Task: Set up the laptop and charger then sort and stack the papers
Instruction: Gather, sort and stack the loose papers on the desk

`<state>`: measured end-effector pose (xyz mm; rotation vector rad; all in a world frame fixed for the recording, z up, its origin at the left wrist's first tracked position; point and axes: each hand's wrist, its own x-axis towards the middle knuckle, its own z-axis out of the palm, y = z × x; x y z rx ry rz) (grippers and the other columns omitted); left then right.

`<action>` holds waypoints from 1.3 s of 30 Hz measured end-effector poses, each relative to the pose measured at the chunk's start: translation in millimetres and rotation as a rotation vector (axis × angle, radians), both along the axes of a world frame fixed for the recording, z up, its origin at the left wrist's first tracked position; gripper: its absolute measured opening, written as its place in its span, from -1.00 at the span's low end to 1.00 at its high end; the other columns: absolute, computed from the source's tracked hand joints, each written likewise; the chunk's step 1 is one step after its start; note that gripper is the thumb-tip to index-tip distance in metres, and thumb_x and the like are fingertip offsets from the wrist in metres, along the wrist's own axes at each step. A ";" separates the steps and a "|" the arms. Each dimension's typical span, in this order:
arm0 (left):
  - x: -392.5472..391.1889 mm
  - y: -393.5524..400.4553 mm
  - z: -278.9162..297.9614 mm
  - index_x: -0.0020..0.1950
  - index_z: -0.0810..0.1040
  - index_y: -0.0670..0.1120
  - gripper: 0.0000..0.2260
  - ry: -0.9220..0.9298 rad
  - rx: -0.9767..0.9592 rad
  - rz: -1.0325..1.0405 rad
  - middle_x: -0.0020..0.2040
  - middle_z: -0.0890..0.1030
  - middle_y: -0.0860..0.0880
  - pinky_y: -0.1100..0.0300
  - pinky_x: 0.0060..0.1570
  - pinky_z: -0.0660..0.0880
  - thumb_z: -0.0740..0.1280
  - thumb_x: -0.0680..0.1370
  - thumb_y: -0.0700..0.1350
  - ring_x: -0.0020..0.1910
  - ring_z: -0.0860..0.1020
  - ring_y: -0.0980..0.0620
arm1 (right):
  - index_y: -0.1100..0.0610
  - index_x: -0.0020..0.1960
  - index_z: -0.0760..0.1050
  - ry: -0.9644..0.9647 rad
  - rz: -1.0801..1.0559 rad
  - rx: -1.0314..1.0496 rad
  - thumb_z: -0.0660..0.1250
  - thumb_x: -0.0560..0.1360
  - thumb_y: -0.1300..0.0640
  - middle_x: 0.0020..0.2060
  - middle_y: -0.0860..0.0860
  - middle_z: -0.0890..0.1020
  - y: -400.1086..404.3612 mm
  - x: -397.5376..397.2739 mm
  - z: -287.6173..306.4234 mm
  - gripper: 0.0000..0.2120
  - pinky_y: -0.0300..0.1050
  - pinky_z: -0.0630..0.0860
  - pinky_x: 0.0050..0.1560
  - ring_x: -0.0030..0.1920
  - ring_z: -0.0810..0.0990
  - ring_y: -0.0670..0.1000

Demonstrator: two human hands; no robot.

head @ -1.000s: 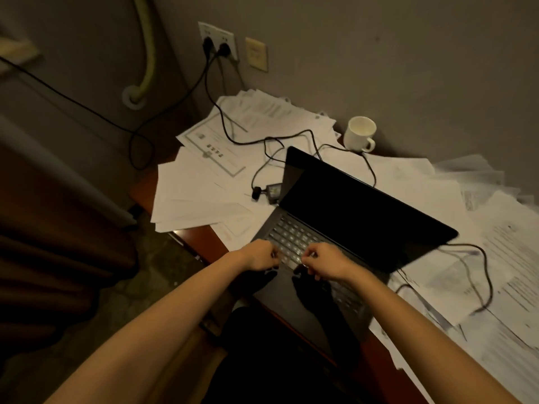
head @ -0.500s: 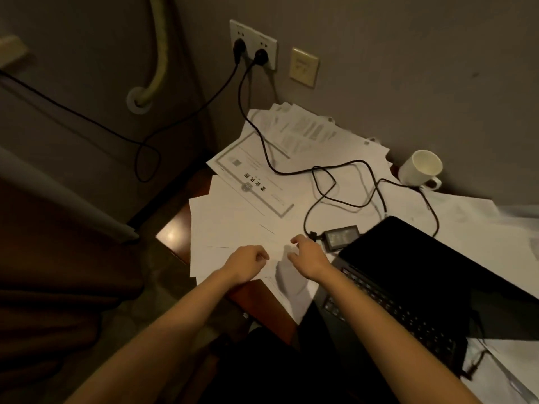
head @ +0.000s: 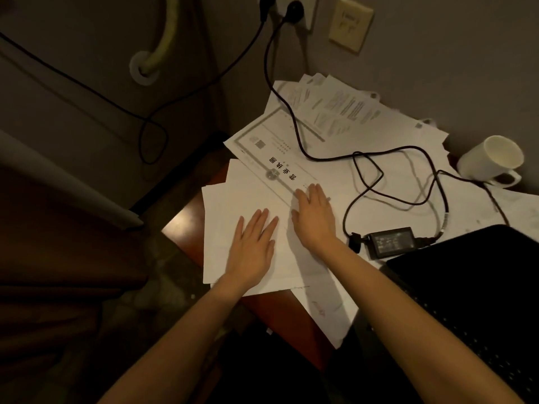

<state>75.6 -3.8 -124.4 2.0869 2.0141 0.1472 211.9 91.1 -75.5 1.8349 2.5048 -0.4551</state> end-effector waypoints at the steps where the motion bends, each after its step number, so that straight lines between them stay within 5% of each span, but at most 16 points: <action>1: 0.3 -0.3 -2.7 0.50 0.27 -0.03 -0.54 0.000 0.001 -0.001 0.50 0.29 -0.08 -0.07 0.44 0.00 -0.04 0.63 0.05 0.49 0.23 -0.07 | 0.22 0.45 0.22 -0.015 -0.015 0.025 0.14 0.61 0.06 0.45 0.28 0.21 1.0 -1.6 -6.0 -0.54 0.07 0.08 0.45 0.49 0.10 0.21; 5: -0.8 1.5 -7.1 0.52 0.22 0.01 -0.52 -0.043 0.068 0.011 0.53 0.20 -0.04 0.01 0.50 -0.13 -0.10 0.62 0.07 0.53 0.11 -0.01 | 0.26 0.28 0.38 -0.063 -0.010 0.206 0.27 0.54 -0.02 0.06 0.26 0.55 9.2 -8.2 -23.8 -0.56 0.06 0.45 -0.02 0.09 0.50 0.24; 8: -1.9 -0.2 -9.5 0.54 0.14 0.05 -0.52 -0.092 0.151 0.015 0.56 0.10 0.01 0.09 0.49 -0.24 -0.14 0.63 0.09 0.54 0.01 0.07 | 0.28 0.00 0.54 -0.197 0.044 0.379 0.51 0.30 0.05 -0.35 0.21 0.58 9.1 -12.9 -34.1 -0.61 -0.14 0.38 -0.45 -0.36 0.55 0.16; 12: -2.4 -3.1 -8.2 0.54 0.13 0.02 -0.57 -0.181 0.200 0.009 0.56 0.08 0.04 0.16 0.47 -0.28 -0.01 0.67 0.03 0.54 -0.03 0.12 | 0.25 -0.17 0.56 -0.347 0.069 0.527 0.55 0.08 0.31 -0.51 0.14 0.53 -3.7 -14.2 -38.6 -0.66 -0.26 0.27 -0.54 -0.54 0.49 0.08; 18: -3.0 -9.7 3.5 0.54 0.16 0.01 -0.53 -0.405 0.190 0.055 0.54 0.20 0.04 0.09 0.51 -0.06 -0.01 0.65 0.12 0.52 0.12 0.07 | 0.25 0.12 0.45 -0.058 -0.031 0.465 0.13 0.50 0.36 -0.07 0.18 0.60 -32.9 -11.1 -11.5 -0.76 -0.04 0.41 -0.22 -0.10 0.56 0.20; 21: -1.9 -22.7 20.9 0.53 0.18 0.04 -0.52 -0.950 0.130 0.144 0.43 0.36 0.06 0.10 0.34 0.27 0.10 0.63 0.14 0.38 0.31 0.07 | 0.15 0.14 0.51 0.001 -0.047 0.433 0.14 0.53 0.27 -0.06 0.14 0.62 -64.0 -21.4 -3.7 -0.74 -0.04 0.47 -0.13 -0.08 0.58 0.18; 23: -5.0 -29.9 28.8 0.53 0.19 -0.01 -0.45 -1.282 0.070 0.215 0.38 0.38 0.09 0.18 0.28 0.26 0.16 0.59 0.18 0.34 0.34 0.11 | 0.11 0.10 0.56 0.109 -0.010 0.340 0.16 0.51 0.24 -0.07 0.13 0.65 -86.7 -32.1 -2.1 -0.74 -0.06 0.45 -0.12 -0.05 0.59 0.18; 26: -16.0 -43.5 33.4 0.56 0.09 -0.05 -0.13 -1.554 0.033 0.330 0.47 0.32 -0.06 0.01 0.40 0.28 0.31 0.39 0.32 0.41 0.34 -0.05 | 0.16 -0.05 0.58 0.311 0.080 0.232 0.17 0.51 0.22 -0.12 0.16 0.66 -128.9 -46.5 5.5 -0.80 -0.07 0.43 -0.13 -0.07 0.59 0.19; 28: -23.2 -54.5 29.8 0.54 0.11 0.00 -0.25 -1.588 0.085 0.389 0.43 0.38 -0.08 -0.05 0.32 0.41 0.40 0.45 0.08 0.35 0.42 -0.07 | 0.18 0.01 0.57 0.360 0.188 0.165 0.15 0.55 0.17 -0.07 0.16 0.65 -153.7 -52.2 8.1 -0.78 -0.07 0.46 -0.08 -0.06 0.59 0.16; 31: -36.2 -70.3 18.7 0.44 0.29 -0.06 -0.49 -1.516 0.249 0.466 0.24 0.54 -0.06 0.01 0.10 0.57 0.22 0.51 -0.35 0.19 0.55 -0.05 | 0.12 0.09 0.57 0.424 0.308 0.014 0.12 0.61 0.09 0.02 0.07 0.64 -175.2 -50.9 7.9 -0.73 -0.06 0.46 0.10 0.02 0.56 0.03; 35: -51.9 -92.7 11.9 0.40 0.33 0.06 -0.52 -1.572 0.278 0.511 0.17 0.57 0.00 0.00 -0.01 0.60 0.14 0.57 -0.37 0.11 0.58 0.01 | 0.10 0.26 0.50 0.516 0.083 0.166 0.21 0.58 0.18 0.23 0.01 0.54 -161.7 -33.2 -5.0 -0.72 -0.31 0.31 0.15 0.22 0.48 -0.03; 39: -63.4 -114.7 2.6 0.41 0.35 0.01 -0.52 -1.599 0.302 0.528 0.16 0.60 -0.02 0.12 -0.13 0.62 0.08 0.59 -0.41 0.09 0.61 0.01 | 0.14 0.31 0.45 0.368 -0.173 0.260 0.23 0.56 0.21 0.31 0.11 0.44 -120.1 -9.8 -26.6 -0.68 -0.08 0.28 0.33 0.32 0.37 0.09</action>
